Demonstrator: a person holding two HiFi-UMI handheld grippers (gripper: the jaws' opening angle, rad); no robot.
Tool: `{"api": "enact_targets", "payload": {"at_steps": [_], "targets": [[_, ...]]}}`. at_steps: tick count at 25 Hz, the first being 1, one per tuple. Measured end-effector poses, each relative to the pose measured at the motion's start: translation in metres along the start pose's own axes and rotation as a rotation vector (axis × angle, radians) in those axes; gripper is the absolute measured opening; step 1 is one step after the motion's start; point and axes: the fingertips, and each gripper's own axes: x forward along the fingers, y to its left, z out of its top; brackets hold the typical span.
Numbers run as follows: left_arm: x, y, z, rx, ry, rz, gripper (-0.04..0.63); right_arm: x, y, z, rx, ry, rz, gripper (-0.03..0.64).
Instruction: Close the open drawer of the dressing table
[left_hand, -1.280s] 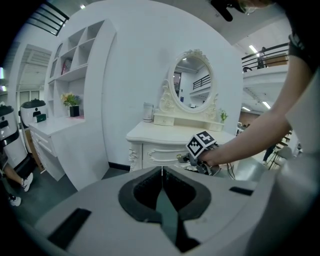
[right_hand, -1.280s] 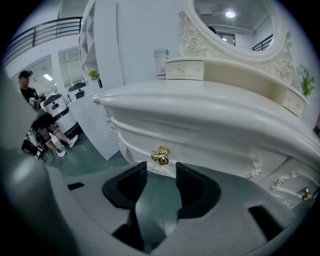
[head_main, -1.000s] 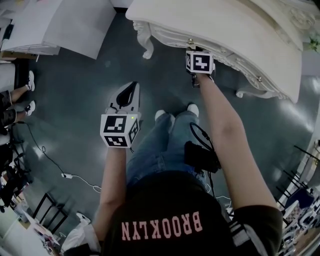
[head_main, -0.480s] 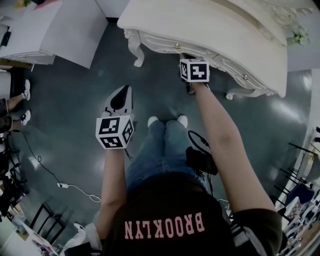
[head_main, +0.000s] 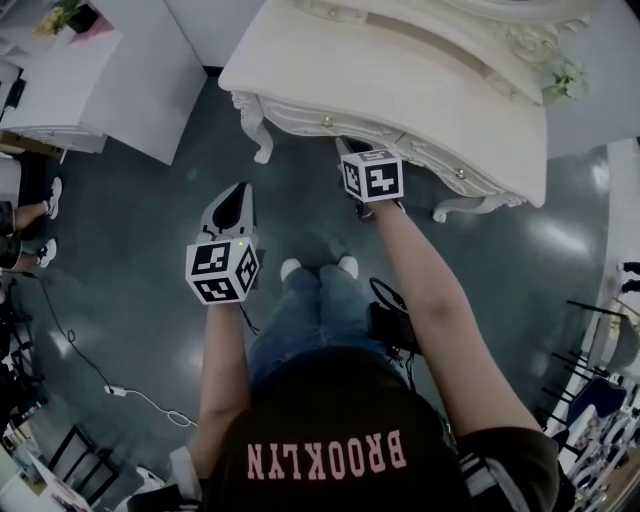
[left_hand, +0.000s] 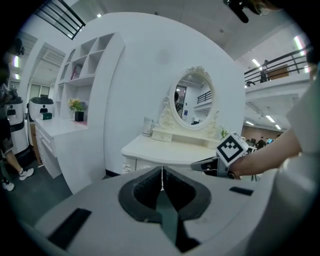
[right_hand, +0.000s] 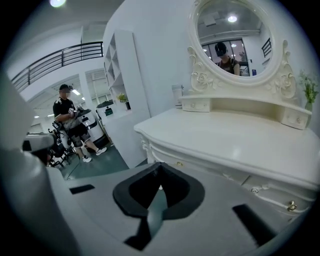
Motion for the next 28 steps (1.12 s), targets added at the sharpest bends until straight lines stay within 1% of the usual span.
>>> {"api": "enact_targets", "payload": {"at_steps": [9,13,17,22,28], "targets": [[0.001,-0.015,0.035,0.020,-0.054,0.030,0.006,-0.035,0.008,0.028,0.006,-0.077,0.066,-0.003],[-0.002,-0.027,0.054,0.049,-0.076,0.016,0.006,-0.051,0.011,0.047,0.001,-0.126,0.087,-0.003],[-0.005,-0.035,0.071,0.079,-0.102,0.020,0.006,-0.067,0.015,0.067,-0.009,-0.175,0.101,-0.003],[-0.007,-0.046,0.088,0.091,-0.137,0.018,0.006,-0.094,0.019,0.087,0.012,-0.254,0.118,-0.003],[-0.006,-0.052,0.110,0.087,-0.197,0.010,0.006,-0.129,0.019,0.110,-0.033,-0.342,0.104,-0.003]]}}
